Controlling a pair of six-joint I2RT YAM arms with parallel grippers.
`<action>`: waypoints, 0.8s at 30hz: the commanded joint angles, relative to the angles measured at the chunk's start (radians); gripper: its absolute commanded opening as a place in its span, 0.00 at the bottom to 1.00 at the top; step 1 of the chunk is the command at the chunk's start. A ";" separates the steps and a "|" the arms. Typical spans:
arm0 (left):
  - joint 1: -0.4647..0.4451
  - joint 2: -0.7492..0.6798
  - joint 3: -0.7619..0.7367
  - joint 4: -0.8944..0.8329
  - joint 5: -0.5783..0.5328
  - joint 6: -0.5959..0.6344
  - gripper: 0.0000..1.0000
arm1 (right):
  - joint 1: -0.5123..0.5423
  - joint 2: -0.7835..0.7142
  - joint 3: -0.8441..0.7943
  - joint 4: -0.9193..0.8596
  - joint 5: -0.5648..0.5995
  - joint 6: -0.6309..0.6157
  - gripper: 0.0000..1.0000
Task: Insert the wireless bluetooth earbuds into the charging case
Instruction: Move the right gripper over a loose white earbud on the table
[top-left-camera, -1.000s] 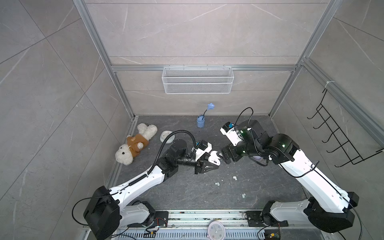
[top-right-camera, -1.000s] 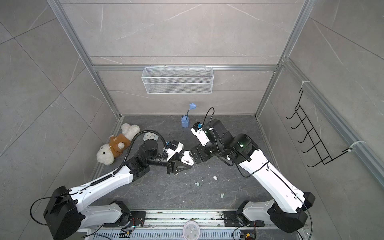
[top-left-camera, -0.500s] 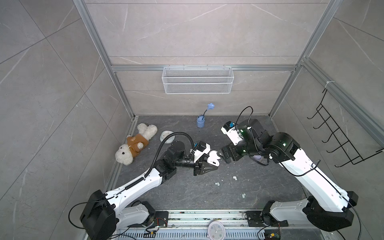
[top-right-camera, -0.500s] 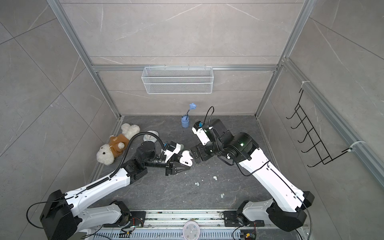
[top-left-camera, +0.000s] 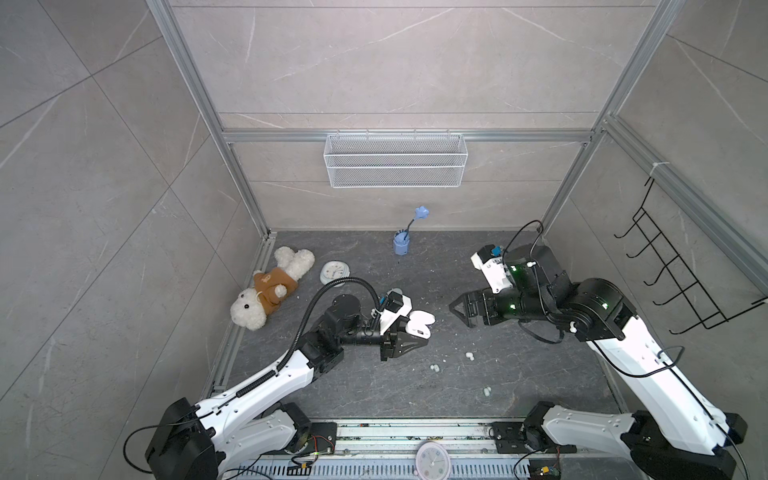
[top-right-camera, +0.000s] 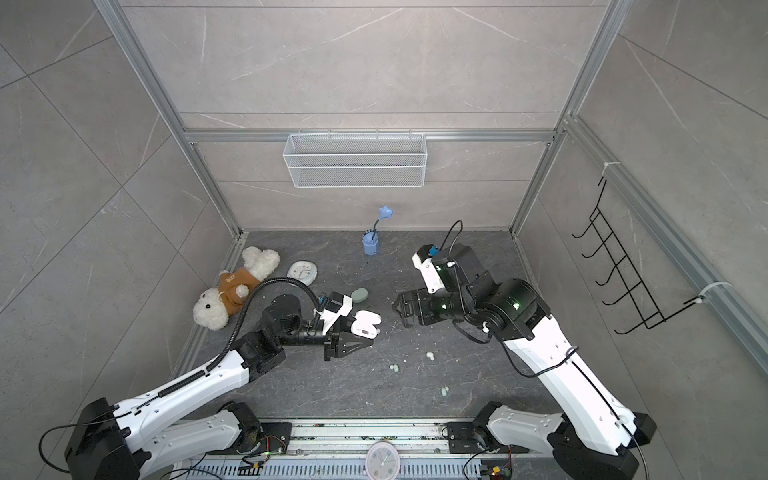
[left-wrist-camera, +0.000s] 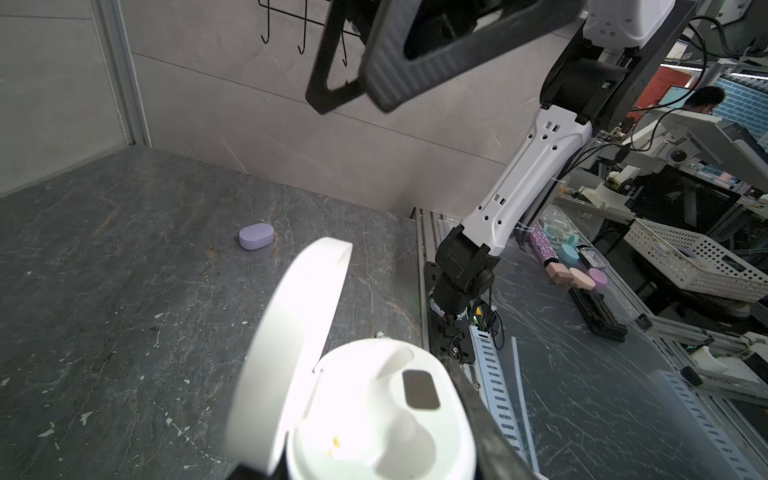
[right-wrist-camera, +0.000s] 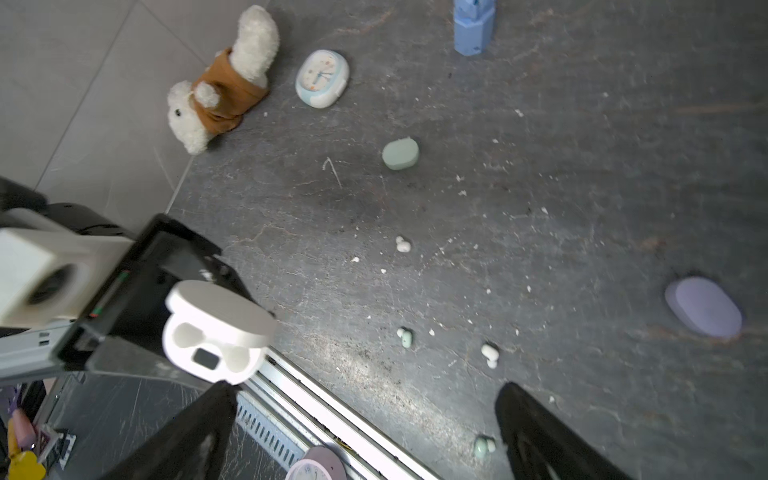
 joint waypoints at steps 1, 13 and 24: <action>-0.005 -0.028 -0.004 0.070 -0.007 -0.038 0.20 | -0.115 -0.028 -0.130 0.017 -0.069 0.097 1.00; -0.004 -0.105 -0.068 0.144 -0.040 -0.094 0.20 | -0.251 0.010 -0.643 0.367 -0.160 0.171 1.00; -0.004 0.007 -0.040 0.351 -0.001 -0.153 0.20 | -0.310 0.193 -0.808 0.607 -0.202 0.190 1.00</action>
